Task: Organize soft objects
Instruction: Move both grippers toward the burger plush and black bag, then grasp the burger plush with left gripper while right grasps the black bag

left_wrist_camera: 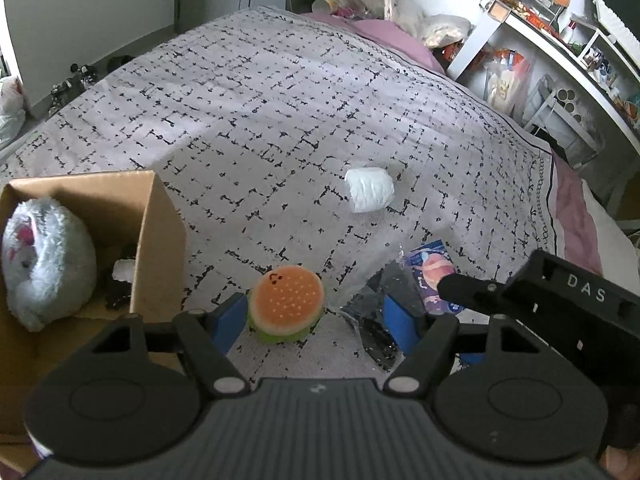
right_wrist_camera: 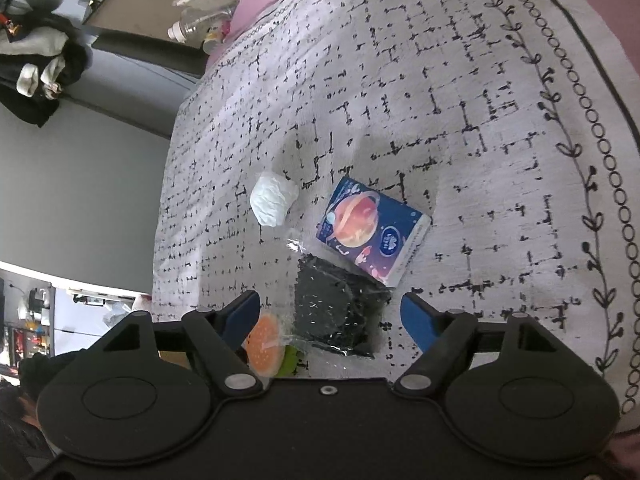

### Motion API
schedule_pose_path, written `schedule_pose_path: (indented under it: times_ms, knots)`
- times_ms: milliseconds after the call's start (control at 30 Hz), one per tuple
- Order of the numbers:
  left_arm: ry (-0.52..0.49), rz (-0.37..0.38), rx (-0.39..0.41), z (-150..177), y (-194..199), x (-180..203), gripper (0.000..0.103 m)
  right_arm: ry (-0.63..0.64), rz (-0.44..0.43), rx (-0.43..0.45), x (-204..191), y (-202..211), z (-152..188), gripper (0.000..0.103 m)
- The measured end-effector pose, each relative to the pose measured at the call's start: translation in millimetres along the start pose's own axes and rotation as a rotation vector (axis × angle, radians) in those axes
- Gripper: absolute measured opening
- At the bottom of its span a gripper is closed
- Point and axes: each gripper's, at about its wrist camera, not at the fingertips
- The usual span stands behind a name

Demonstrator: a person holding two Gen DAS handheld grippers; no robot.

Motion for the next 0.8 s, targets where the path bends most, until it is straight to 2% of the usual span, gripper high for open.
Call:
schedule_pose_path:
  times_ms: [400,467,500,567,600,700,800]
  knots:
    - [0.020,0.033,-0.035,-4.3,-23.2,-16.2,0.070,0.046,0.036,-0.020,-13.0,-26.7,3.4,0.068]
    - [0.020,0.039,-0.039,-5.4,-26.0,-17.3,0.069,0.043,0.047,-0.026,-13.5,-32.1,4.6,0.064]
    - [0.020,0.042,-0.040,-5.7,-27.1,-17.8,0.069,0.037,0.046,-0.030,-13.0,-34.8,4.9,0.056]
    - [0.024,0.045,-0.044,-6.4,-30.0,-18.9,0.069,0.023,0.054,-0.048,-10.7,-41.7,5.9,0.034]
    - [0.025,0.046,-0.048,-6.4,-31.6,-19.0,0.069,0.014,0.057,-0.053,-8.8,-44.7,6.5,0.019]
    - [0.019,0.049,-0.061,-5.8,-36.0,-18.8,0.069,0.047,0.057,-0.028,-13.8,-42.0,7.9,0.007]
    - [0.015,0.050,-0.074,-5.0,-41.0,-18.4,0.069,0.063,0.081,0.014,-14.5,-37.3,5.1,0.005]
Point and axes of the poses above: each gripper's, at about its wrist camera, not at the fingertips, and y roughly against the way its jaws point, x to its right, z to its underside, and after that the axes turned 4 degrees about x, right-handed
